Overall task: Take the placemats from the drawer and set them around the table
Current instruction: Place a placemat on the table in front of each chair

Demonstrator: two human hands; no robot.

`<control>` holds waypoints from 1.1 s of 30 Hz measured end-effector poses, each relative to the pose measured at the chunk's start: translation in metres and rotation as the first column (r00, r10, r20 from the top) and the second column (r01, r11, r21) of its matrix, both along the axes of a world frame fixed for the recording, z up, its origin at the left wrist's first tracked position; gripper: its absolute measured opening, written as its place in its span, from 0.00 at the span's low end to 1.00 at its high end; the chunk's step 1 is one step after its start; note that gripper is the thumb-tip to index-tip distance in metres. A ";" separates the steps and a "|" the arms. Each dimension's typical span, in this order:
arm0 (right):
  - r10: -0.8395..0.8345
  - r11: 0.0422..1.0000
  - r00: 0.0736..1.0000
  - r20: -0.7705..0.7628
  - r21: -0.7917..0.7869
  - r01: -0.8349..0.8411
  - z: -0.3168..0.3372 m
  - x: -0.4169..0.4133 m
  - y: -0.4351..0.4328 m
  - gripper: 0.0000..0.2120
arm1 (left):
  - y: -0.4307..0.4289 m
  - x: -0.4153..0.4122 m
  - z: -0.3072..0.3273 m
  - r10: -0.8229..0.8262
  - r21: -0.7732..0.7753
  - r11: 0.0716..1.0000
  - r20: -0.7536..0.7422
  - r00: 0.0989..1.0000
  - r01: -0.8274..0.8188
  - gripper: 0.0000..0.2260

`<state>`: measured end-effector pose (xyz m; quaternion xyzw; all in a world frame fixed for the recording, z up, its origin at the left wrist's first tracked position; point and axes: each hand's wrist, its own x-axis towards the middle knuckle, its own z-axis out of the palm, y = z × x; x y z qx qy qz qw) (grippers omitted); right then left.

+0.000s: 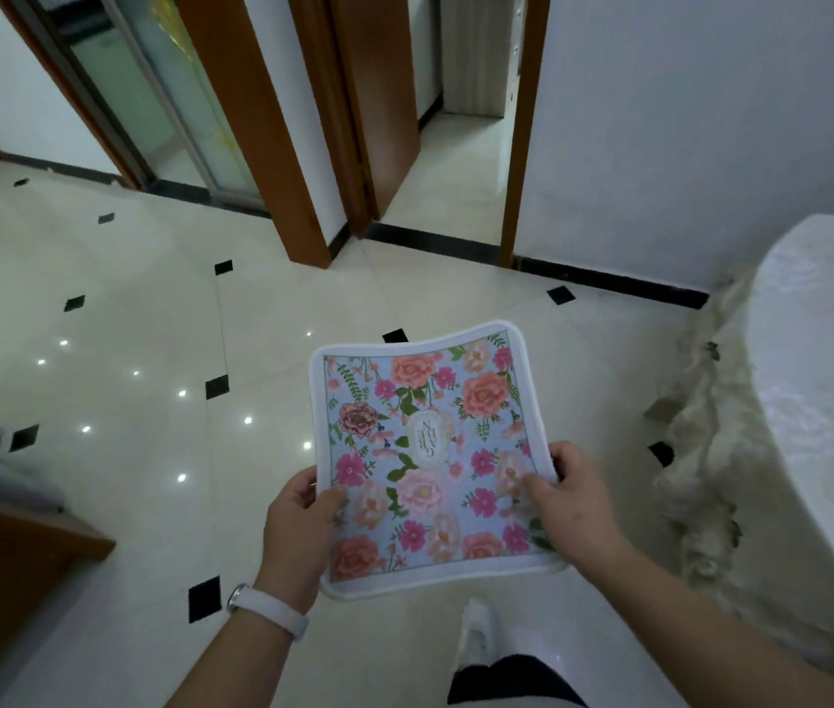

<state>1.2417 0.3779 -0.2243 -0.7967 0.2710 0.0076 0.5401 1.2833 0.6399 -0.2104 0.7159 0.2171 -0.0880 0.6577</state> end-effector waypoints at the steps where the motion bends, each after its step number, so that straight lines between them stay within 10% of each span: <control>1: -0.011 1.000 1.000 0.016 -0.009 0.012 0.004 0.016 -0.012 0.04 | -0.011 0.019 0.005 -0.014 0.001 1.000 0.015 1.000 0.014 0.10; 33: -0.521 0.845 0.854 0.015 -0.131 0.518 0.046 0.383 -0.185 0.07 | -0.269 0.533 -0.009 -0.560 -0.207 0.816 -0.048 0.827 0.540 0.10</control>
